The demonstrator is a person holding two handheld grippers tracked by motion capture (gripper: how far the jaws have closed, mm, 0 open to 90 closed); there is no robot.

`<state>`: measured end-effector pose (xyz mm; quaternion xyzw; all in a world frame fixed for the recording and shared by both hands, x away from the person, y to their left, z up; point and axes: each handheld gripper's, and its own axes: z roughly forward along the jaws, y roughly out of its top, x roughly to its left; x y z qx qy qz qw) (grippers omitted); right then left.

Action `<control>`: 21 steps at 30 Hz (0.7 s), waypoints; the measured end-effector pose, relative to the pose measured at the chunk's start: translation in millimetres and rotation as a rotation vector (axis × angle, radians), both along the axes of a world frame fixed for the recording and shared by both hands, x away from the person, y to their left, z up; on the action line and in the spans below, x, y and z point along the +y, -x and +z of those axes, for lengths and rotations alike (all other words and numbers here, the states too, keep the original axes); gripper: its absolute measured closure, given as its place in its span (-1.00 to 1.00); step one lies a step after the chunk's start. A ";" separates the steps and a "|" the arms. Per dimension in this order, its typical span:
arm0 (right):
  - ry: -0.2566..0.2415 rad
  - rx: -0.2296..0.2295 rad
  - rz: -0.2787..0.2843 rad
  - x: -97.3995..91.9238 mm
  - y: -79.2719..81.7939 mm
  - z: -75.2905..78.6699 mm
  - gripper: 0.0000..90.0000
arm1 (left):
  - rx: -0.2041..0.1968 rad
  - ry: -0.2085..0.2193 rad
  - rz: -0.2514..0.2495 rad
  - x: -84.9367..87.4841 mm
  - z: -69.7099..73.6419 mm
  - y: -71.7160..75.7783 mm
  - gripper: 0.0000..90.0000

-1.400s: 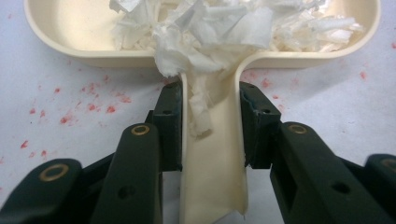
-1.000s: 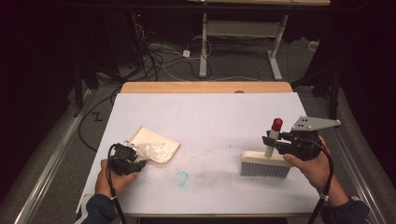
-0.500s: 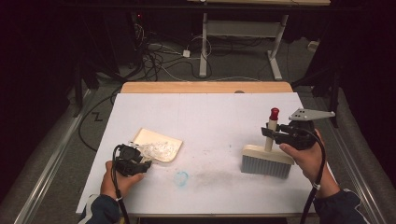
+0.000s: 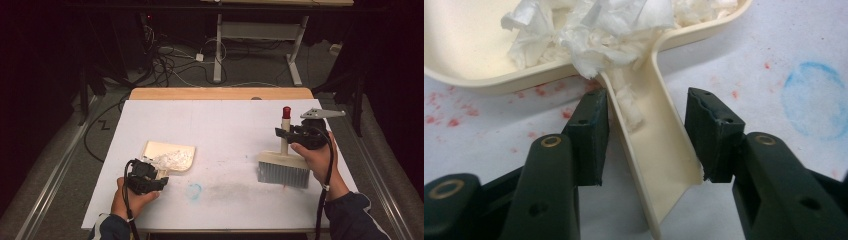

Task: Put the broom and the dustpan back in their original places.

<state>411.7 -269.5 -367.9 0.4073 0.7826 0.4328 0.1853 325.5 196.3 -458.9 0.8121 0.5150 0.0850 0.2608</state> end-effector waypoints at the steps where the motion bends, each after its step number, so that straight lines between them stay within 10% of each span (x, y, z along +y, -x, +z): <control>1: 0.006 -0.001 -0.006 0.6 -2.4 -1.0 0.47 | 0.002 0.002 -0.005 -0.8 0.2 0.5 0.13; 21: 0.078 -0.020 -0.136 5.1 -33.3 -16.4 0.36 | -0.107 0.006 -0.082 -17.1 15.2 15.0 -0.08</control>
